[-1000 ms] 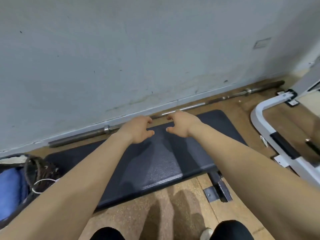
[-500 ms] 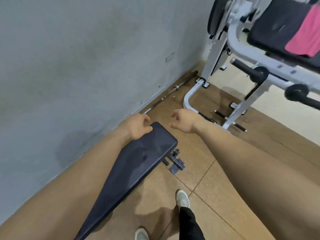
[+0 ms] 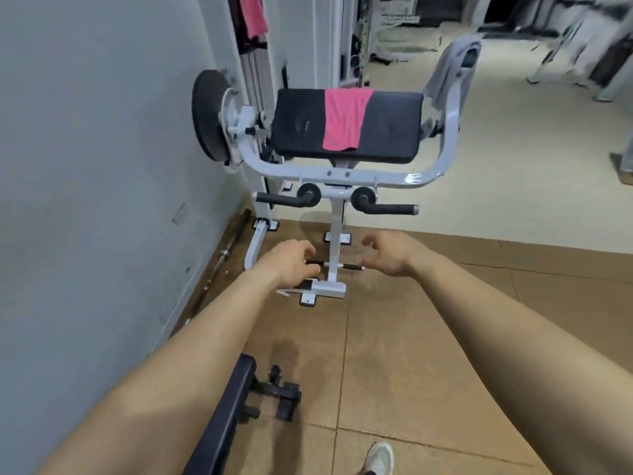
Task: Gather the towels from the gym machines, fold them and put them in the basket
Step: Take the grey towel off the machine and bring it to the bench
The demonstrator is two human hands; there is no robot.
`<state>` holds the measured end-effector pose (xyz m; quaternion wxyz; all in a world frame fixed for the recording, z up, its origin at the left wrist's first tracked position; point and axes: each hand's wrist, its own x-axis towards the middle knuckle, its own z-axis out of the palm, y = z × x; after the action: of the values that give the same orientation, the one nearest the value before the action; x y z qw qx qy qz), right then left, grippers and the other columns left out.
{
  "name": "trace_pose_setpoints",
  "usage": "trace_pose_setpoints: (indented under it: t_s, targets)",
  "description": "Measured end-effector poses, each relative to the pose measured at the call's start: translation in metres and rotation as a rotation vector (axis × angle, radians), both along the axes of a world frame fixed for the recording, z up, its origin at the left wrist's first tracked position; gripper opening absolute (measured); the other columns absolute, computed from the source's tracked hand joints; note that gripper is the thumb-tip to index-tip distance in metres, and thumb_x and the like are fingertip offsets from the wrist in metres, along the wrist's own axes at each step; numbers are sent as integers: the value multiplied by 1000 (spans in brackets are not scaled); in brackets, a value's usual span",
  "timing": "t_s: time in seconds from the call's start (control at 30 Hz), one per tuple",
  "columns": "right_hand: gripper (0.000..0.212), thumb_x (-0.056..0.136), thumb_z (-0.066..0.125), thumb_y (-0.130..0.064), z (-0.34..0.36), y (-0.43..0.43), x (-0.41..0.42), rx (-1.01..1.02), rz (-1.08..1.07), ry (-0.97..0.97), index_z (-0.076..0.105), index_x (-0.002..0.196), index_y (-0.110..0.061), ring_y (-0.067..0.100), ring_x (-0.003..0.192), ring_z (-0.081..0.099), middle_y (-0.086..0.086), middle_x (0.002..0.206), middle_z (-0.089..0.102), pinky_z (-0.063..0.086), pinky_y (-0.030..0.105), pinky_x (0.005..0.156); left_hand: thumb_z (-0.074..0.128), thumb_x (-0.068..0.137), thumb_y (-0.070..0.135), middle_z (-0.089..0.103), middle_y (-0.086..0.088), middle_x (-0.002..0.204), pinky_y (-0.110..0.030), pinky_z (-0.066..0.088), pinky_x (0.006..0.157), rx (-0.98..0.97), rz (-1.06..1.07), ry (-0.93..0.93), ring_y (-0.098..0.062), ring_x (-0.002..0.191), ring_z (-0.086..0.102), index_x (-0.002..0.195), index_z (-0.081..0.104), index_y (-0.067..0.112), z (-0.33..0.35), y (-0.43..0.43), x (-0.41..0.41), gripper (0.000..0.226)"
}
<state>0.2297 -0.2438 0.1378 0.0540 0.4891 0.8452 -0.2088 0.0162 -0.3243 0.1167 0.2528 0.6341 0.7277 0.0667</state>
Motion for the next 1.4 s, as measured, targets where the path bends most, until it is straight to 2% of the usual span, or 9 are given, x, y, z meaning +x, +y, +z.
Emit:
trace_pose_setpoints:
  t_s: [0.23,0.37,0.5,0.73,0.87,1.0,1.13,1.3,1.4]
  targets:
    - [57,94,61,-42,24,115,126,-18,-257,62,49,143,-17,26,127,54,7,142,54,45,37,103,60,94,40,57,0,136,-36,46,101,39,-149,15,-19,119,56,137,52,24,31,147,101,46]
    - [58,93,61,-44,32,171,175,-35,-351,79,48,144,-19,24,128,53,6,143,53,45,38,103,61,94,39,61,-2,128,-31,47,88,21,-211,-1,-17,106,59,132,55,23,36,218,140,42]
    - [60,93,61,-45,34,229,202,-36,-409,75,46,145,-19,24,130,51,6,145,50,43,39,106,62,92,41,55,-1,139,-38,46,101,30,-239,5,-21,119,56,136,53,22,35,287,163,49]
    - [60,94,59,-46,33,354,221,17,-475,30,43,146,-21,25,126,52,6,143,48,45,42,104,59,94,36,55,1,135,-35,48,96,147,-320,-35,-19,113,58,136,53,21,40,440,182,44]
    - [60,95,57,-47,45,422,231,45,-494,-12,41,147,-22,26,126,51,7,144,45,45,42,103,59,95,36,59,1,130,-31,48,92,162,-363,-80,-15,102,56,134,55,21,48,522,200,41]
    - [60,95,56,-47,57,485,246,83,-496,-15,41,148,-23,26,129,49,5,146,42,45,43,102,57,97,33,57,3,134,-30,47,92,161,-407,-89,-17,111,58,136,54,20,56,585,228,41]
    - [60,96,56,-46,55,549,273,88,-475,-33,40,148,-23,26,131,46,4,148,40,44,43,104,57,97,34,58,2,132,-31,47,93,177,-413,-103,-15,107,57,135,55,20,54,648,258,40]
    - [61,95,56,-47,32,646,320,62,-425,-9,39,148,-24,25,130,47,4,148,40,45,42,103,58,96,32,58,2,132,-34,50,92,162,-357,-90,-17,107,60,135,55,20,40,731,303,41]
    - [61,95,56,-48,25,712,346,46,-345,-6,39,148,-24,25,130,47,4,148,39,44,42,103,57,96,32,56,4,133,-29,47,89,161,-277,-75,-15,109,58,134,55,21,34,779,330,39]
